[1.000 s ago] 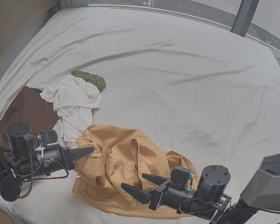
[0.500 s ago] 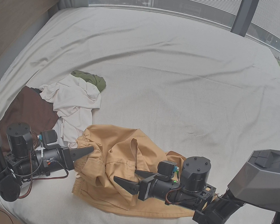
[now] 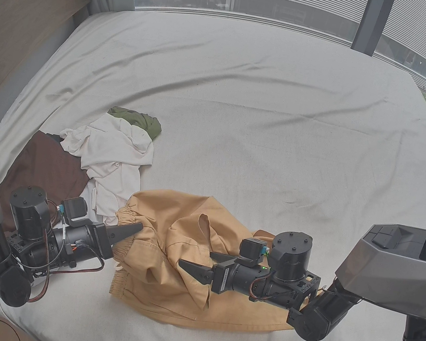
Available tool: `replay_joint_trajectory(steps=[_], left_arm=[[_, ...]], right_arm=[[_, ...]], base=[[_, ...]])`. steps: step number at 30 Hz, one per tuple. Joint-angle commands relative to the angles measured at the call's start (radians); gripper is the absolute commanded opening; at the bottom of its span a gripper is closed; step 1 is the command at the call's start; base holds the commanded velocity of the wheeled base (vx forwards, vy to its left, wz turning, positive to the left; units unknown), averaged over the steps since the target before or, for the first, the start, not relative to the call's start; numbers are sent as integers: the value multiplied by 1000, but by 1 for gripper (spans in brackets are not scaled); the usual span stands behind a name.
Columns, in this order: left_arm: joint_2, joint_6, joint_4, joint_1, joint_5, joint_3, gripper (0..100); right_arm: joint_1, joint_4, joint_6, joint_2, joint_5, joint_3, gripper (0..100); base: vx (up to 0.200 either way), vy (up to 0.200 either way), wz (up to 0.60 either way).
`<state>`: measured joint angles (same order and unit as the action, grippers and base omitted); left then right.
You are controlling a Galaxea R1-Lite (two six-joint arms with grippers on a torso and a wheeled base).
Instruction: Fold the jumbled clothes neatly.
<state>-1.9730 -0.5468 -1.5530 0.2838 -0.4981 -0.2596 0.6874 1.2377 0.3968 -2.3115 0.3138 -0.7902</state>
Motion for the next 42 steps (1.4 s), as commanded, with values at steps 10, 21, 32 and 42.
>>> replay_joint_trajectory(steps=[10,21,32,42], left_arm=[[2,-1,-2,1,1,0,0],[0,1,-1,1,1,-1,0],[-3,1,-1,0,1,-1,0],[-10,1,-1,0,3,-1,0]], right_arm=[[7,5,11,-23,-4,-37,0],[18,51,45,6,-4,-1,0],[-3,163,45,119,-4,172,0],[-123,244,37,195,1,348,0]], base=[[0,0,0],[0,0,0],[0,0,0],[0,0,0]])
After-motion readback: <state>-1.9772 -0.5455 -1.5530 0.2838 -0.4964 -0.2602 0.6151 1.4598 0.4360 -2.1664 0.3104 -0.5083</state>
